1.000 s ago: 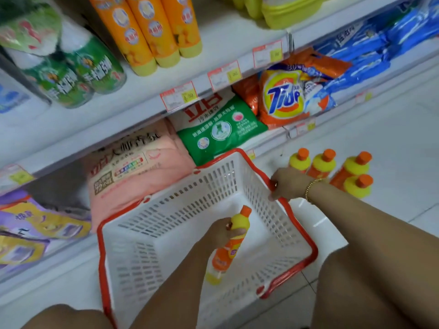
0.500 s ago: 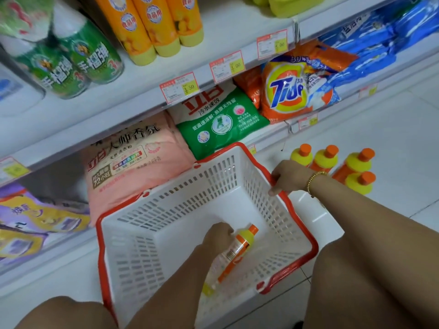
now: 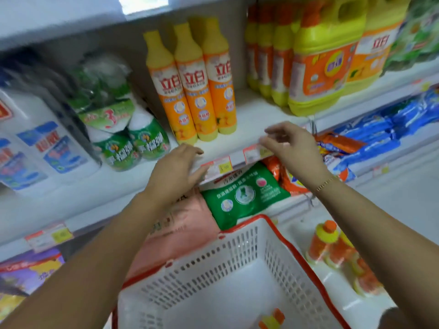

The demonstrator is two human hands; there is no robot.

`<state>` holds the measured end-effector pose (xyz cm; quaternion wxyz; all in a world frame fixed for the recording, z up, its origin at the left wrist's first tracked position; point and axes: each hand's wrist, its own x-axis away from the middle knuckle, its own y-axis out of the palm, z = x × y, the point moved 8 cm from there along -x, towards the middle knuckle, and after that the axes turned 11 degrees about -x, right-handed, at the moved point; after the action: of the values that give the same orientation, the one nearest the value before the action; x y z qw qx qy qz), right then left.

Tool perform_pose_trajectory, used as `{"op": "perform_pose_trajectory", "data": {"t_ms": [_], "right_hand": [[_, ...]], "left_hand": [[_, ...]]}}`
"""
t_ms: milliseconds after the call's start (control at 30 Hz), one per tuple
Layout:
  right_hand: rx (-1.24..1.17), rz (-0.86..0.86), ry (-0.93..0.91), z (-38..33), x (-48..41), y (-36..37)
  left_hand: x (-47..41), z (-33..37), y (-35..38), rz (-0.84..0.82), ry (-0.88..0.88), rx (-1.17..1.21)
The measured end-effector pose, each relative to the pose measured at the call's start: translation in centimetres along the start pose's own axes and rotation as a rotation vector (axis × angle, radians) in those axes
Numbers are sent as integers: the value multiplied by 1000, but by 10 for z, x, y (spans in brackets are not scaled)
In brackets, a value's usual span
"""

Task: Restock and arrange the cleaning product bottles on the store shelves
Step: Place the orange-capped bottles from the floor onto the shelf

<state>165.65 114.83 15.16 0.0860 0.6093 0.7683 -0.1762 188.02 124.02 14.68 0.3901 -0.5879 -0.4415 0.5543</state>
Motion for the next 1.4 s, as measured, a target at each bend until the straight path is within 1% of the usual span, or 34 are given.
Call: {"op": "perform_pose_trajectory", "data": {"t_ms": [33,100,200,233,333,433,600,667,767,833,933,1000,1033,1133,1167,1233,1267,1333,1400], "right_hand": [[-6,-13,0,-5,-16,11],[0,-41,35,-5,-45,33],[-120,7,157,11,-77,50],[-127,8,186,16,-85,55],[-85,-105,226,23,-101,80],[-21,-170,215,26,-110,99],[83,-113,110,17,-110,94],[-6,-66,118,12,-106,86],[-315,-50,202,-3,-90,76],[-478,-87,275,-17,-71,70],[-584,-186,395,-28,-26,60],[-551,-241,427,-25,5,46],[-500,-270,428,-20,20,39],[-274,-379,368,-3,56,26],[-219,-406,337,2,66,24],[-115,-432,258,9,87,26],[-72,-429,221,13,97,29],[-24,-412,185,22,113,34],[-3,-396,185,31,125,35]], "left_hand": [[-2,-10,7,-25,13,-20],[-3,-23,15,-21,23,-32],[-6,-28,20,46,12,-84],[-7,-28,21,77,-3,-93],[-7,-30,25,116,-39,-81],[-6,-30,23,168,-29,-89],[-4,-26,20,210,-14,-100],[-4,-26,19,218,-14,-103],[-3,-24,16,234,-10,-104],[-2,-23,16,229,-2,-103],[-3,-26,16,172,-55,-64],[0,-27,12,160,-132,33],[3,-24,8,164,-175,123],[14,10,-14,229,-290,531],[18,28,-20,201,-317,725],[27,69,-21,64,-326,1132],[32,85,-19,8,-323,1252],[46,98,-12,-25,-365,1340],[58,97,-7,10,-438,1360]]}}
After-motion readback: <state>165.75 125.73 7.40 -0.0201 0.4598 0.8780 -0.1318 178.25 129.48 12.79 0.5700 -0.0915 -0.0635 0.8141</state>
